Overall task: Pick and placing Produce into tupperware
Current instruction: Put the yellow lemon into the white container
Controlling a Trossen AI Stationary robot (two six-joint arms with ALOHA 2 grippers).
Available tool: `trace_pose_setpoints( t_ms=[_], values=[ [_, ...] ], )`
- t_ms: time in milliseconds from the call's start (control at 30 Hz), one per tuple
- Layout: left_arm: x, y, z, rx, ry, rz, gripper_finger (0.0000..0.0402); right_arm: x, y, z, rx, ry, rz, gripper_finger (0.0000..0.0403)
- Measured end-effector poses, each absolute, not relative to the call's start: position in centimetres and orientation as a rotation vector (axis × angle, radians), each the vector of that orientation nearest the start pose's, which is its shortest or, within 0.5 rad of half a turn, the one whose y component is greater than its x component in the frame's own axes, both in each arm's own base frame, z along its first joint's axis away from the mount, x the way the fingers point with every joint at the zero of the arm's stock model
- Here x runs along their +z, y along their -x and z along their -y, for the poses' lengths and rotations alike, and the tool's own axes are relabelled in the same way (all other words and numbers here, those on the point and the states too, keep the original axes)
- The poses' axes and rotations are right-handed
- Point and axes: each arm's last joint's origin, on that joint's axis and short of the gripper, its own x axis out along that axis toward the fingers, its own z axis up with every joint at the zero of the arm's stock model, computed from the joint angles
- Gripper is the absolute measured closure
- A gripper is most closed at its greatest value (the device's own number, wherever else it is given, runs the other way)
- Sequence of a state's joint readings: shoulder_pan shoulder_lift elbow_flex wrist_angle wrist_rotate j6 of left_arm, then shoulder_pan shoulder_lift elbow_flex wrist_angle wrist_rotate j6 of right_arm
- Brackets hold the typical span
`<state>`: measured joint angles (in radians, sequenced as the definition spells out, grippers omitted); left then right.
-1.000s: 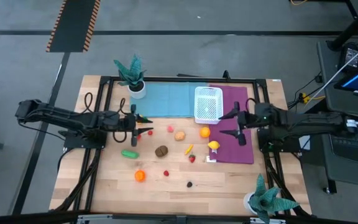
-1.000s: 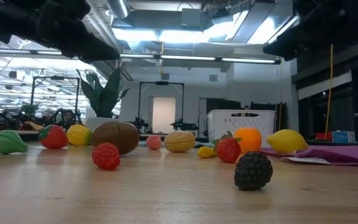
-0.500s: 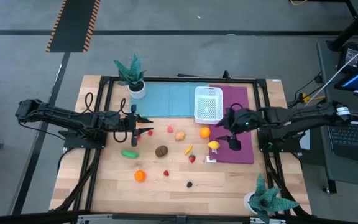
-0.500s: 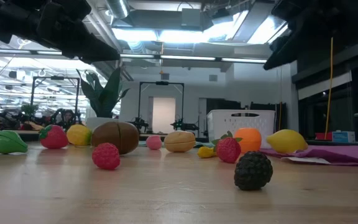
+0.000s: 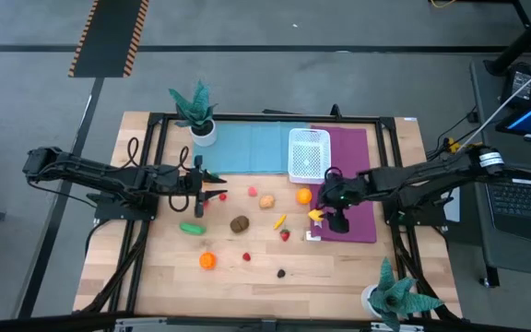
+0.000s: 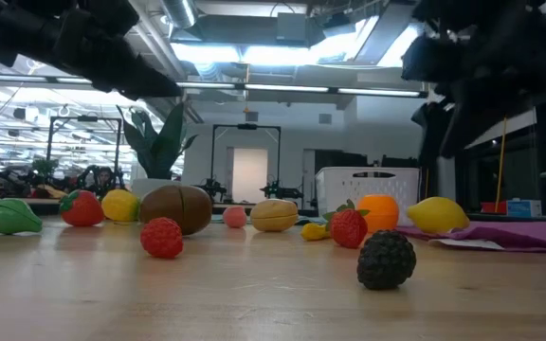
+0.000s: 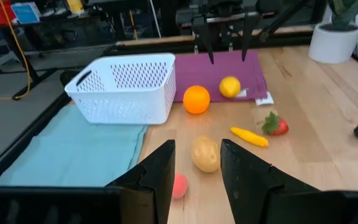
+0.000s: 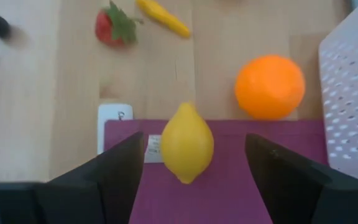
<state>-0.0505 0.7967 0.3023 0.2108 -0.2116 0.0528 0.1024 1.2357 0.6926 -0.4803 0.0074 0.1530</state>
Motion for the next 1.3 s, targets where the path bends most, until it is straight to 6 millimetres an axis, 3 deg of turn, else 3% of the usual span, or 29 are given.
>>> trace_pose_setpoints(
  t_ms=[600,1300],
  values=[
    [19.8,-17.0,0.3,0.151,-0.097,-0.333,0.028,15.4,-24.3,-2.5,-0.008,-0.075,-1.17,0.0124],
    [19.6,-17.0,0.3,0.15,-0.101,-0.354,0.028,13.9,-25.1,-2.6,-0.007,-0.07,-1.183,0.0126]
  ],
)
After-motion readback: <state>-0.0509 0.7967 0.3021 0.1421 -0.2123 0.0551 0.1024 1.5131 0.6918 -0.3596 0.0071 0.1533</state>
